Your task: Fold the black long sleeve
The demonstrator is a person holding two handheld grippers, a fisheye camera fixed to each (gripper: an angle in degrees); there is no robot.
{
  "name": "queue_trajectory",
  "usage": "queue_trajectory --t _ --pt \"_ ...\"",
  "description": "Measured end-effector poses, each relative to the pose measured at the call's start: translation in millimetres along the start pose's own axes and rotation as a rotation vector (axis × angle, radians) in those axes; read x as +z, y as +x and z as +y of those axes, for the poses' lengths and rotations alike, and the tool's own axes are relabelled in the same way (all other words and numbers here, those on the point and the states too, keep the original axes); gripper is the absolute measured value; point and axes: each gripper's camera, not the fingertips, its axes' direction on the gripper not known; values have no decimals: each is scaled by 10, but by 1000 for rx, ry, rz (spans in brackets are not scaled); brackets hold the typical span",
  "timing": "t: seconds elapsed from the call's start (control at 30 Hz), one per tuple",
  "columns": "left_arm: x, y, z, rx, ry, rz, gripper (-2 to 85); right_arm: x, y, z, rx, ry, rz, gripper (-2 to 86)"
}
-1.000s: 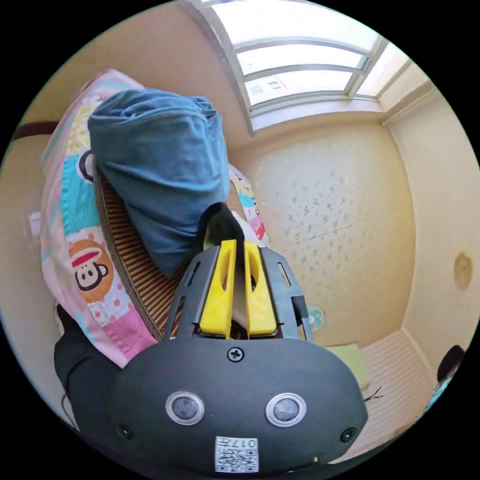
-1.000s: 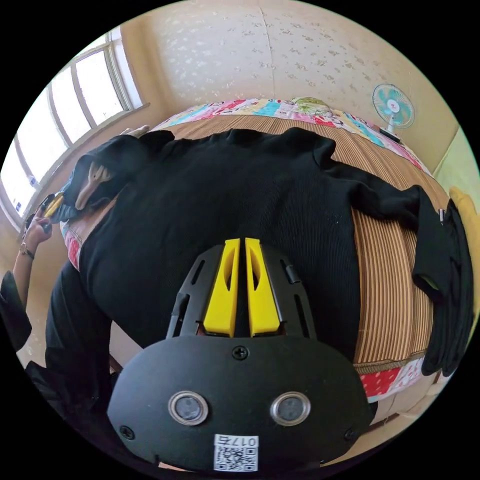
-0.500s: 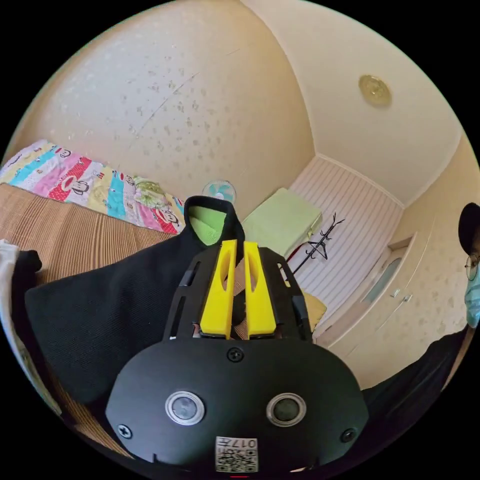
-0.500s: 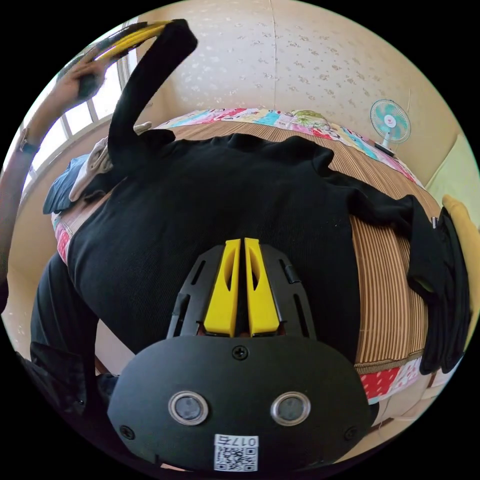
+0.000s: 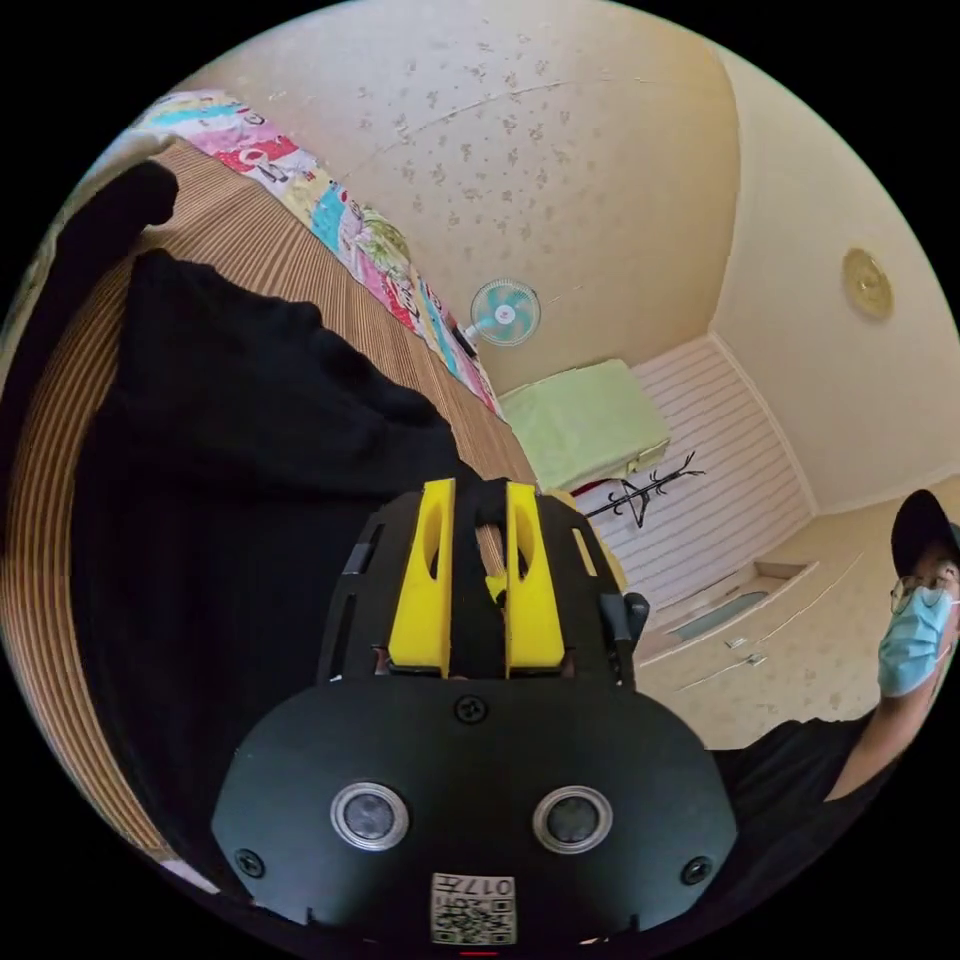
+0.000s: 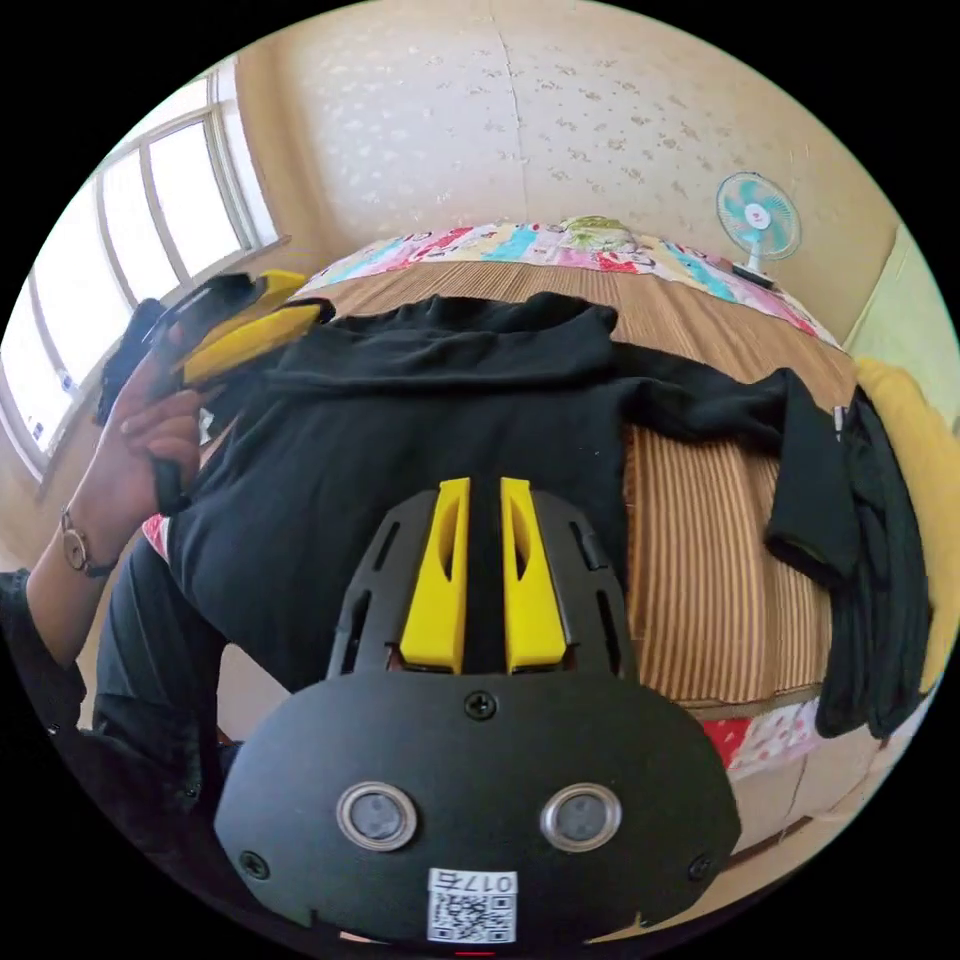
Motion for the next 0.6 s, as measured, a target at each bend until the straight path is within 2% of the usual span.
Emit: queue_trajectory --t 0.07,0.13,0.2,0.23,0.3,0.4,0.5,0.6 --pt "-299 -45 62 -40 56 55 83 -52 382 -68 1 -12 168 91" --pt "-500 -49 103 -62 92 107 84 176 878 -138 -34 -138 320 111" --pt "-650 -28 131 -69 116 159 85 471 1234 -154 -21 -274 384 110" --pt "-674 -25 136 -69 120 171 85 719 1437 -139 -6 -402 354 99" --pt "-734 -26 150 -50 126 181 84 733 1573 -160 51 -368 229 70" --pt "-772 -66 166 -41 101 144 84 556 1513 -474 52 -443 216 42" --pt "-799 -84 174 -18 74 121 84 -376 1444 -909 155 -144 95 34" --pt "-802 -59 190 12 54 75 84 -1270 1478 -1387 311 172 -145 32"
